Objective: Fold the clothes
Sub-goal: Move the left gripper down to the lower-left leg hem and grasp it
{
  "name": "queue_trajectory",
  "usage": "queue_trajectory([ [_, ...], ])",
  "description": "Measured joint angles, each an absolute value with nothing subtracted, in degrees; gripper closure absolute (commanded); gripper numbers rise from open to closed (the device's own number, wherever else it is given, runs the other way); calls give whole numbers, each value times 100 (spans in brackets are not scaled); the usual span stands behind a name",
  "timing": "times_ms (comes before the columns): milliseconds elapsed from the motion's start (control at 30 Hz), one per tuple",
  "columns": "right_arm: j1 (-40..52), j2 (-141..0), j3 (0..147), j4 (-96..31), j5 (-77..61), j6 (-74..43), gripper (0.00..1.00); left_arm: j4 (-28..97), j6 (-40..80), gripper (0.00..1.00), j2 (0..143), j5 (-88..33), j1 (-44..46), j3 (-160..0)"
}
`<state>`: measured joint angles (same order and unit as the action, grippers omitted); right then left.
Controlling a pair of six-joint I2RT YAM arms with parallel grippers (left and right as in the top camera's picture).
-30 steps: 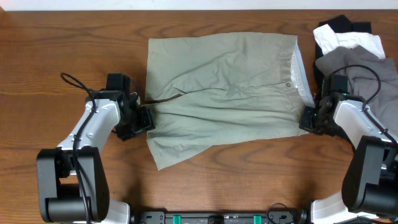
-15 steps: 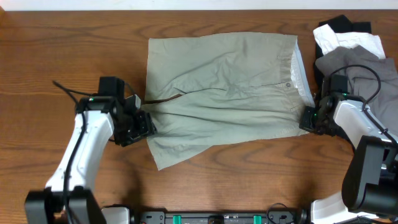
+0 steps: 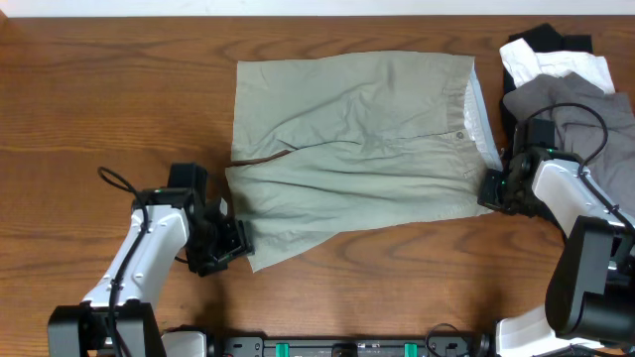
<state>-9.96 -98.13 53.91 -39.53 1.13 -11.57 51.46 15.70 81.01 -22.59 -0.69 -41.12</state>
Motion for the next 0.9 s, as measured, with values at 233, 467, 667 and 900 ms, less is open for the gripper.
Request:
queue_trajectory([
  [233,-996,-9813,5391,-3953,113,-1157,98,4626,1522,32,8101,-2567,-69,-3898],
  [467,-996,-9813,5391,-3953,113,-1157,98,4338,1520,32,8101,-2930,58,-3564],
  [667,-996,-9813,5391,-3955,113,-1157,98,4300,1522,37,8101,-3011,86,-3548],
  [900,-996,-9813,5391,-3962,113,-1157,98,4163,1557,46,8101,-3033,86,-3548],
])
